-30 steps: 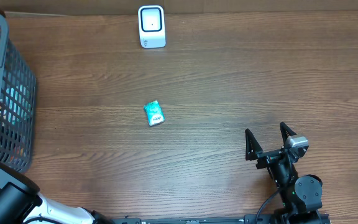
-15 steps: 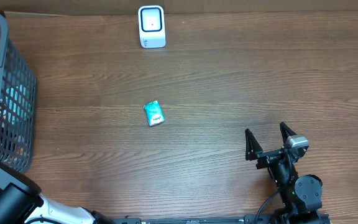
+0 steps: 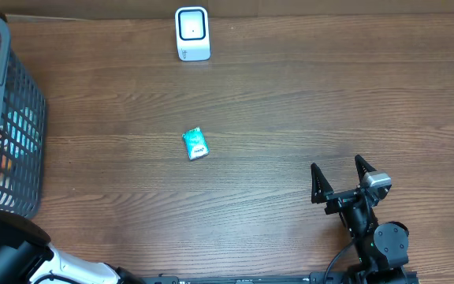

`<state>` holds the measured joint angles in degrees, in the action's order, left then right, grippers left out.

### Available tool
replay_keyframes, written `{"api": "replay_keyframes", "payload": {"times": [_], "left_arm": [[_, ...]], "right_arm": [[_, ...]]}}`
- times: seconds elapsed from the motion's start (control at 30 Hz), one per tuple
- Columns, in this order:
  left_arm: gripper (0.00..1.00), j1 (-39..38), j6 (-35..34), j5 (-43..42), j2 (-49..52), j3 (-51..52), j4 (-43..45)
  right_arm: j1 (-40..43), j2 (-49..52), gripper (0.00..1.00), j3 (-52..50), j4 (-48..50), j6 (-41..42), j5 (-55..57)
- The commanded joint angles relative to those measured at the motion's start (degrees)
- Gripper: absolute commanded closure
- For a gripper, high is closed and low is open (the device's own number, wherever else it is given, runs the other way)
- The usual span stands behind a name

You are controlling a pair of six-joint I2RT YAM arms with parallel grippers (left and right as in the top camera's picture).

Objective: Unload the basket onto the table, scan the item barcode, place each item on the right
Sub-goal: 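Return the left gripper to the basket and reach inside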

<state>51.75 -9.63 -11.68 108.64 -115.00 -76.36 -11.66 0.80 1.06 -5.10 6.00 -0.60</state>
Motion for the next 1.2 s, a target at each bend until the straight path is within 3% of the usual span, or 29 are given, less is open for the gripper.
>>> {"api": "replay_keyframes", "payload": {"times": [0.0, 0.1, 0.2, 0.33, 0.4, 0.7, 0.93, 1.17], "left_arm": [[0.96, 0.0, 0.2, -6.9, -1.1, -11.4, -4.2], [0.96, -0.3, 0.2, -12.7, -2.2, -16.6, -6.3], [0.96, -1.2, 0.2, -12.9, -4.2, -17.8, -6.3], [0.62, -2.0, 0.2, -8.8, -3.9, -16.8, -7.7], [0.51, -1.9, 0.2, -7.9, -3.7, -14.8, -7.6], [0.25, -1.9, -0.9, -3.5, -3.7, -0.5, -1.3], [0.17, -1.9, -1.6, -0.7, -3.5, 9.9, 7.1], [0.19, -1.9, -1.6, 0.4, -0.9, 15.3, 11.7]], "right_arm": [[0.2, -0.5, 0.0, -0.6, 0.3, 0.2, 0.5], [0.2, -0.5, 0.0, -0.6, 0.3, 0.2, 0.5], [0.2, -0.5, 0.0, -0.6, 0.3, 0.2, 0.5], [0.2, -0.5, 0.0, -0.6, 0.3, 0.2, 0.5], [0.2, -0.5, 0.0, -0.6, 0.3, 0.2, 0.5], [0.2, -0.5, 0.0, -0.6, 0.3, 0.2, 0.5], [0.2, -0.5, 0.0, -0.6, 0.3, 0.2, 0.5], [0.2, -0.5, 0.0, -0.6, 0.3, 0.2, 0.5]]}}
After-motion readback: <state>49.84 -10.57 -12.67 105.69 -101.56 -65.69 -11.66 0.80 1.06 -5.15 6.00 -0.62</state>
